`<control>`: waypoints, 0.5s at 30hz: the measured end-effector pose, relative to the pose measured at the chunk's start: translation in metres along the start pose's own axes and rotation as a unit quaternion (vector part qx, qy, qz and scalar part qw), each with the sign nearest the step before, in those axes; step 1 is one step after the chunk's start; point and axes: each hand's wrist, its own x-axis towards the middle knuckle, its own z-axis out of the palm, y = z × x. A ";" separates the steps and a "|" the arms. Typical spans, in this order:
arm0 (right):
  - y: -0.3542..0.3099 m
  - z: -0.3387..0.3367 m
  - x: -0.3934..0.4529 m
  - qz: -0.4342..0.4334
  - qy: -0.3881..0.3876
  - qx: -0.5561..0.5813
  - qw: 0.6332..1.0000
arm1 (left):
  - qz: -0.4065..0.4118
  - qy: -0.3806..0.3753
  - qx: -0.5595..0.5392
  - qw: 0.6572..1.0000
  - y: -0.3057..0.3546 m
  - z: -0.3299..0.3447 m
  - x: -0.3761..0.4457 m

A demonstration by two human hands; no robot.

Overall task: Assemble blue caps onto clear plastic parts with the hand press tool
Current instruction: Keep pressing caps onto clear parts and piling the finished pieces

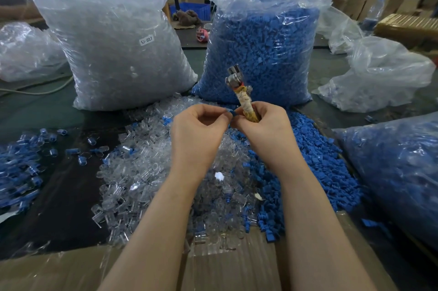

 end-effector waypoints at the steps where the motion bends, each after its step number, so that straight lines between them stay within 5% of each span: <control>1: -0.001 -0.001 0.000 0.002 -0.007 0.008 1.000 | 0.001 0.002 0.004 1.000 -0.001 0.000 0.000; 6: -0.003 -0.006 -0.003 0.001 -0.050 0.026 0.998 | -0.017 0.013 0.005 1.000 -0.003 -0.002 0.002; 15: 0.015 -0.021 -0.001 0.024 -0.150 -0.044 0.987 | -0.068 -0.016 -0.174 0.982 0.000 -0.006 0.003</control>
